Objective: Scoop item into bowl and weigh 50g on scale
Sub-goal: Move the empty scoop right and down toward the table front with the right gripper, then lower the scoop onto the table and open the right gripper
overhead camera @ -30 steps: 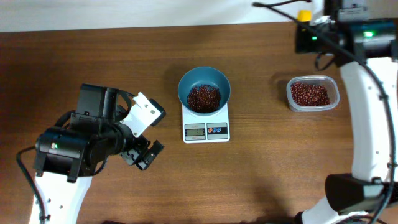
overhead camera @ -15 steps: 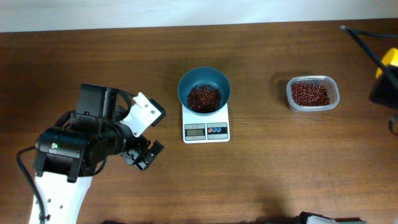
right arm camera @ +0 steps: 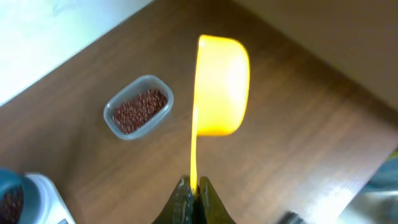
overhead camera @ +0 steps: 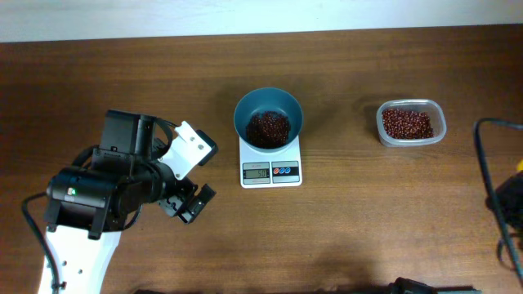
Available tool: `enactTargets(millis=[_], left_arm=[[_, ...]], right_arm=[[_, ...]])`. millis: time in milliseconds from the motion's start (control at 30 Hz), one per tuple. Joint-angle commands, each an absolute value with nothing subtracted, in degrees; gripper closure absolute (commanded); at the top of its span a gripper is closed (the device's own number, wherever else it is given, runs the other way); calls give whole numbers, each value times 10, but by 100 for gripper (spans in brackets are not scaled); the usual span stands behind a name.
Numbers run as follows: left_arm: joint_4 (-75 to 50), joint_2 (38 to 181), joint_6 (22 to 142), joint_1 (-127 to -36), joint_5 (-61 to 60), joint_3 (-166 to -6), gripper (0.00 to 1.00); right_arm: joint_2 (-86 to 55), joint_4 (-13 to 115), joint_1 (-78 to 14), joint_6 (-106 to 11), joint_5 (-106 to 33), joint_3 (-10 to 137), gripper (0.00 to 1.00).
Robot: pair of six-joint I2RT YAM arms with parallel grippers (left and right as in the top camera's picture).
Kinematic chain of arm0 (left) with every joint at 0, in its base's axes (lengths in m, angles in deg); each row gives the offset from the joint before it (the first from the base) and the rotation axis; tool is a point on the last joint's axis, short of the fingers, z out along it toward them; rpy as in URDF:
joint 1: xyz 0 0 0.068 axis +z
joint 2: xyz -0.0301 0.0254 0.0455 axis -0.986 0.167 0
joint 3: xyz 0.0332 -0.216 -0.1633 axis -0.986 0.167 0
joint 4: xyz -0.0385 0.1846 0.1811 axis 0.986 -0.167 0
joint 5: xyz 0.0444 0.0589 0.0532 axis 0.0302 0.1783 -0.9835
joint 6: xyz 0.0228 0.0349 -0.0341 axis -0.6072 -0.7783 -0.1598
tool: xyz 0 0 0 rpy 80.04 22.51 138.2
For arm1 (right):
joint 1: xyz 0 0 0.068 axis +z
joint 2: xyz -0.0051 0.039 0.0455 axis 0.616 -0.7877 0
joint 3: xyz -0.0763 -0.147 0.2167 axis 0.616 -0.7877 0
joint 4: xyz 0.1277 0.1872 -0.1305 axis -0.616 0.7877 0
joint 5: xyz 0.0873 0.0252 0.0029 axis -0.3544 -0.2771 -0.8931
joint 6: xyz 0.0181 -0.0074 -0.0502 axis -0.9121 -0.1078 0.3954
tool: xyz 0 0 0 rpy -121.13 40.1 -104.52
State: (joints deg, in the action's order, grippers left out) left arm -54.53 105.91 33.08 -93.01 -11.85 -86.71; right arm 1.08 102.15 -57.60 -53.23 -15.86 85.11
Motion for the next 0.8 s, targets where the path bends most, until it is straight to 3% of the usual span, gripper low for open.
enactTargets(millis=[0,167,400,600,767], left_arm=[[-545,1056,322,-927,-112,-875,1],[-545,1056,322,-927,-112,-875,1],[-544,1056,322,-927,-112,-875,1],[-545,1056,322,-927,-112,-875,1],[-545,1056,322,-927,-112,-875,1]], right_arm=[[88,946,-580,-605,-169,718,96],[172,823,-580,-633,-219,521,96],[187,617,-580,-644,-330,302,96],[187,486,-580,-639,-416,172,96],[187,450,-580,-633,-473,106,96]])
